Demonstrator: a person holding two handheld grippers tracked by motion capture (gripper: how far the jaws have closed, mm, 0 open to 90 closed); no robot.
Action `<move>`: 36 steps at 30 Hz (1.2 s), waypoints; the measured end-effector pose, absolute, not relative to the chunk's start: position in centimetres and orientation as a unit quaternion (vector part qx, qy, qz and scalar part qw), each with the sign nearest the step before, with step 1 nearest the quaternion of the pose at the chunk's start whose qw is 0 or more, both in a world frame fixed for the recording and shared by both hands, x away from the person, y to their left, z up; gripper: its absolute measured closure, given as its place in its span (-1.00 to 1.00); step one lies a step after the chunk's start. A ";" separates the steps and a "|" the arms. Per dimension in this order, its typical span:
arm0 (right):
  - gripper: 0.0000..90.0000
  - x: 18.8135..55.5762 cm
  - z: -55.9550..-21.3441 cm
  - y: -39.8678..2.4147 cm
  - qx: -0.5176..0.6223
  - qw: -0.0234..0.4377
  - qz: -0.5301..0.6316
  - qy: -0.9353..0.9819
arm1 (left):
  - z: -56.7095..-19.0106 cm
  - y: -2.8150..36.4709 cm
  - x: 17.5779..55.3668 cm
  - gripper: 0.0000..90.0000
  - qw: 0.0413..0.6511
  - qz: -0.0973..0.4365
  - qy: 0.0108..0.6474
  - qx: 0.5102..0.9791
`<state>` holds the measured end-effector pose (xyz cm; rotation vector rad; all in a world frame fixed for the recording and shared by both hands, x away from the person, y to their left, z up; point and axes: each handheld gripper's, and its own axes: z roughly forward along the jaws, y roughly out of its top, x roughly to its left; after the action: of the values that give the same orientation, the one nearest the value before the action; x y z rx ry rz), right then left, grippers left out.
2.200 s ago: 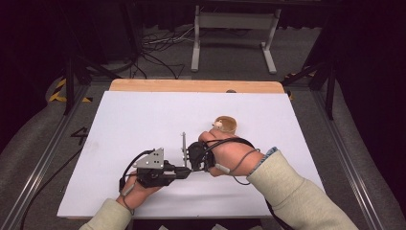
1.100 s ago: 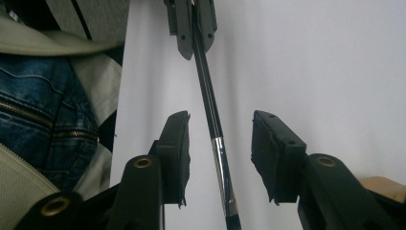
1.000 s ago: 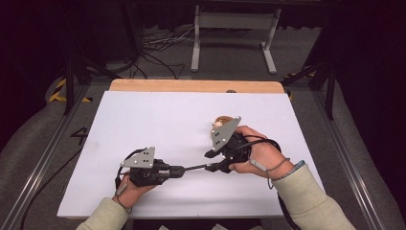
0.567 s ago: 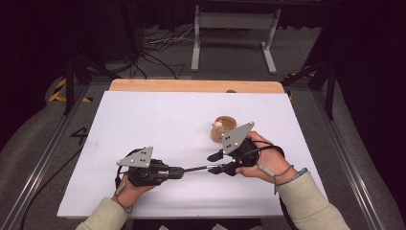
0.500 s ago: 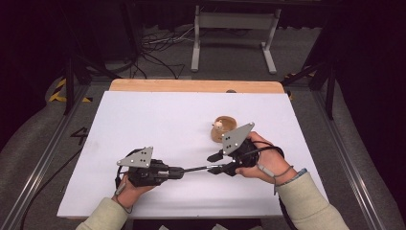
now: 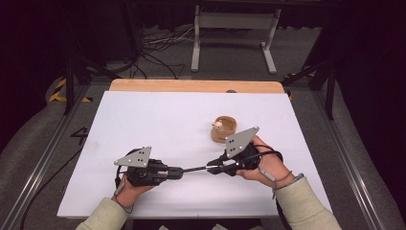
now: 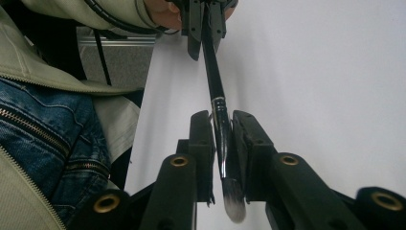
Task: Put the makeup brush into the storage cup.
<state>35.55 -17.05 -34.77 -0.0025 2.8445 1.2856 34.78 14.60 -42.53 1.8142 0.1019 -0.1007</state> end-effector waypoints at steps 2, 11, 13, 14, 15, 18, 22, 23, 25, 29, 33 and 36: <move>0.82 35.5 -34.8 -17.1 -0.003 0.008 0.415 0.910 | -42.6 14.6 34.8 0.85 0.614 -0.044 0.044 0.787; 0.86 35.3 -34.6 -17.2 -0.008 -0.001 0.411 0.912 | -42.6 14.5 34.7 0.85 0.616 -0.046 0.036 0.785; 0.87 35.3 -34.5 -17.2 -0.005 -0.003 0.412 0.911 | -42.5 14.6 34.7 0.84 0.618 -0.045 0.037 0.784; 0.87 35.3 -34.4 -17.2 -0.004 -0.003 0.411 0.911 | -42.5 14.6 34.7 0.84 0.618 -0.045 0.037 0.784; 0.87 35.3 -34.3 -17.1 -0.003 -0.003 0.411 0.912 | -42.5 14.6 34.7 0.84 0.620 -0.044 0.037 0.782; 0.87 35.2 -34.1 -17.0 -0.002 -0.002 0.408 0.913 | -42.4 14.6 34.6 0.80 0.621 -0.038 0.039 0.782; 0.87 35.3 -33.4 -17.0 0.003 0.002 0.399 0.917 | -42.3 14.8 34.6 0.45 0.626 -0.028 0.052 0.778; 0.87 35.3 -33.2 -17.1 0.003 0.002 0.398 0.917 | -42.3 14.9 34.5 0.30 0.626 -0.022 0.060 0.777; 0.87 35.4 -32.6 -17.3 0.006 0.005 0.390 0.921 | -42.2 15.1 34.6 0.18 0.628 -0.018 0.064 0.776; 0.87 35.6 -31.6 -17.6 0.021 0.015 0.372 0.928 | -42.1 15.7 34.4 -0.15 0.629 0.013 0.083 0.773; 0.87 35.9 -30.4 -18.1 0.045 0.028 0.349 0.936 | -42.0 16.0 34.4 -0.49 0.631 0.028 0.106 0.768; 0.87 36.2 -29.3 -18.4 0.063 0.034 0.333 0.940 | -42.0 16.2 34.4 -0.62 0.627 0.038 0.116 0.769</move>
<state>36.18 -18.45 -29.34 0.1945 2.8927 1.0230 34.41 16.25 -42.01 1.7631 0.2651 0.0875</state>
